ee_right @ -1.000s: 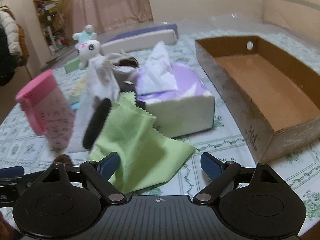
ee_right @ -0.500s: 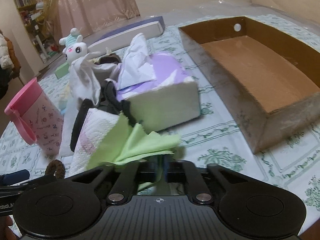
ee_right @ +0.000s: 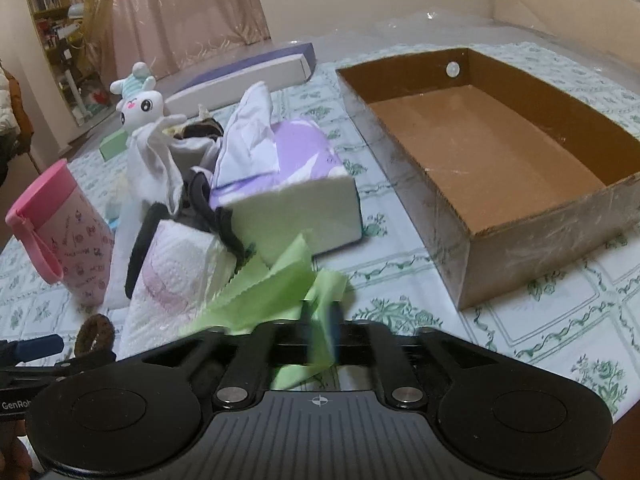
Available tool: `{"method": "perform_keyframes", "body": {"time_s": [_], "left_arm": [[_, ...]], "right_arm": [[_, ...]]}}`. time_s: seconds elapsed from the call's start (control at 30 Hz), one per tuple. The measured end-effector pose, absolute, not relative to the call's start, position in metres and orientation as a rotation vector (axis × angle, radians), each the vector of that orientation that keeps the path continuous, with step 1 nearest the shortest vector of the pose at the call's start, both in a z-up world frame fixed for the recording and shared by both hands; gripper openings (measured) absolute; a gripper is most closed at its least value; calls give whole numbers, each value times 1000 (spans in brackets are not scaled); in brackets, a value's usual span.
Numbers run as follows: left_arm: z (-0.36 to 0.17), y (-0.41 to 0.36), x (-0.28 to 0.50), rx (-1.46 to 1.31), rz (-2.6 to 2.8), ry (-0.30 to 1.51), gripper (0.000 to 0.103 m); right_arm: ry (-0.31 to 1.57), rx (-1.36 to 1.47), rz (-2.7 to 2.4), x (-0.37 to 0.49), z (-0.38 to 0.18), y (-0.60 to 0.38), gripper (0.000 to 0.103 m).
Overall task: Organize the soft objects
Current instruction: 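Lift the green cloth with the right gripper while the left gripper grasps the brown hair tie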
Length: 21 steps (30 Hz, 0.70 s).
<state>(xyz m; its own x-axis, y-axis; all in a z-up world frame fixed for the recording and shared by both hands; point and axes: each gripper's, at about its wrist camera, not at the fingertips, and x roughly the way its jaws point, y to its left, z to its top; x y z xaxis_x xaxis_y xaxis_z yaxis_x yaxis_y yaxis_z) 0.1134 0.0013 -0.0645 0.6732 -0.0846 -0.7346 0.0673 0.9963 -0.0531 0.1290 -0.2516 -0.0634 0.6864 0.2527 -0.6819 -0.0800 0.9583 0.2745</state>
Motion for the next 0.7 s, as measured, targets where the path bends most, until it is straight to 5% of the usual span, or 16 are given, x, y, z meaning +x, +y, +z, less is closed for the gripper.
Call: {"method": "perform_keyframes", "body": {"time_s": [0.07, 0.37, 0.53, 0.63, 0.7], "left_arm": [[-66, 1, 114, -23, -89, 830, 96], [-73, 1, 116, -29, -107, 839, 96], [-75, -2, 117, -14, -122, 830, 96], [-76, -4, 119, 3, -126, 822, 93], [-76, -6, 121, 15, -127, 822, 89]], "right_arm": [[784, 245, 188, 127, -65, -250, 76], [800, 40, 232, 133, -77, -217, 74], [778, -64, 260, 129, -79, -207, 48], [779, -60, 263, 129, -78, -206, 16], [785, -45, 259, 130, -76, -208, 7]]}}
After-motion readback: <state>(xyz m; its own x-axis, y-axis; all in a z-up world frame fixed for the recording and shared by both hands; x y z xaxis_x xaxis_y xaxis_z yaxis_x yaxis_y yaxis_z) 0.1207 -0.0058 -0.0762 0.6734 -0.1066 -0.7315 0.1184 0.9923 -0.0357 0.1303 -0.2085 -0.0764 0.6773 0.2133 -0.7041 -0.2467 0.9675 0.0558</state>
